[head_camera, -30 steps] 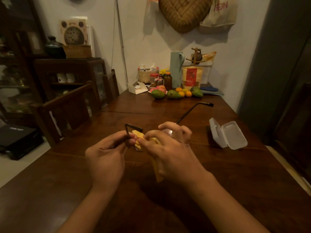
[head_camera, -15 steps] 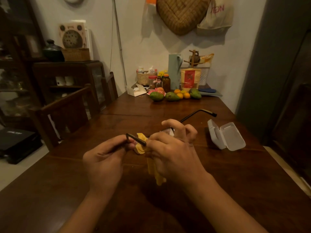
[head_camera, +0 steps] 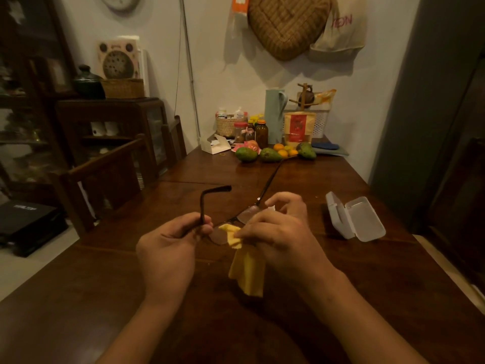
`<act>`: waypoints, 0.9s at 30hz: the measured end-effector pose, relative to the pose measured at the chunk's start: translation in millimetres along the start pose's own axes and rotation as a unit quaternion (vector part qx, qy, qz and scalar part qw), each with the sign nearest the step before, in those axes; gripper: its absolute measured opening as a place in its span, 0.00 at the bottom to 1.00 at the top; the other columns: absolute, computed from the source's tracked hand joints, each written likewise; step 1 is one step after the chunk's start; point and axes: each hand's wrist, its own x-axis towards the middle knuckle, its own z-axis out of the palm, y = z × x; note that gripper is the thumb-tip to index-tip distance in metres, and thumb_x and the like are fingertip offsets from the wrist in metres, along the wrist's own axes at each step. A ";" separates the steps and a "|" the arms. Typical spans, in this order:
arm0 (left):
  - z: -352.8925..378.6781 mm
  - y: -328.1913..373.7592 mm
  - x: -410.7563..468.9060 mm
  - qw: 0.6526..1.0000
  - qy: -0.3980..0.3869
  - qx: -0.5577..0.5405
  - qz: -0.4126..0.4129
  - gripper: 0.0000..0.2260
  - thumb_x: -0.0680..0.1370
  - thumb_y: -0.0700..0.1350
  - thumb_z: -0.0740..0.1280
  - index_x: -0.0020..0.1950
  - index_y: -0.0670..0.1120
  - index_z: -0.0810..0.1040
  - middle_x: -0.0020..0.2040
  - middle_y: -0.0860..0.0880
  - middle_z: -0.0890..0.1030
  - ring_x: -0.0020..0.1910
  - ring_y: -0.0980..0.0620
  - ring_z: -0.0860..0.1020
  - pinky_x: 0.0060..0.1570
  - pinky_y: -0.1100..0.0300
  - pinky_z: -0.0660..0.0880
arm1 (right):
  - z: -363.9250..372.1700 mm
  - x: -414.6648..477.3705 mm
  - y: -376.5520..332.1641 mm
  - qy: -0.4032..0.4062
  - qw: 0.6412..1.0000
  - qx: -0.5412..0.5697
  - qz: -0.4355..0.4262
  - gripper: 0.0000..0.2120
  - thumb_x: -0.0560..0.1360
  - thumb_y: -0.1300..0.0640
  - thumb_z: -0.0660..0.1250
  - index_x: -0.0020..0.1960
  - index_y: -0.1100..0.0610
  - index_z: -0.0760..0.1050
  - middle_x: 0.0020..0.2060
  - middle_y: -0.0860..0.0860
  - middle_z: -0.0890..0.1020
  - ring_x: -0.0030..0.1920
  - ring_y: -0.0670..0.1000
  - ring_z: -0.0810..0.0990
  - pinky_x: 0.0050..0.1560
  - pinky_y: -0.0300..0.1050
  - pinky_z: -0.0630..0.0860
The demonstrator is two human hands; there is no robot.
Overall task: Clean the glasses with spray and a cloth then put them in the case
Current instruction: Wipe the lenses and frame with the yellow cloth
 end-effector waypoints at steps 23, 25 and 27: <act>-12.0 8.0 4.7 0.997 0.002 -0.064 0.048 0.17 0.69 0.26 0.69 0.50 0.44 0.82 0.45 0.48 0.85 0.43 0.53 0.85 0.44 0.65 0.80 | 5.9 -4.5 13.4 -0.009 0.995 -0.095 0.017 0.16 0.72 0.49 0.72 0.60 0.47 0.82 0.59 0.47 0.81 0.62 0.55 0.64 0.51 0.54 0.63; -13.6 5.3 5.9 0.996 0.004 -0.070 0.046 0.17 0.69 0.25 0.68 0.52 0.41 0.81 0.45 0.50 0.85 0.43 0.53 0.85 0.44 0.65 0.80 | 3.8 -6.2 16.2 0.002 0.996 -0.086 0.011 0.15 0.72 0.52 0.75 0.58 0.46 0.82 0.57 0.45 0.82 0.63 0.55 0.66 0.52 0.56 0.65; -15.0 4.3 7.8 0.994 0.004 -0.100 0.040 0.16 0.69 0.25 0.67 0.51 0.40 0.81 0.42 0.51 0.86 0.44 0.50 0.85 0.46 0.61 0.81 | 0.4 -6.8 15.4 0.001 0.996 -0.086 0.033 0.11 0.74 0.50 0.72 0.56 0.46 0.82 0.56 0.44 0.82 0.64 0.57 0.67 0.51 0.62 0.69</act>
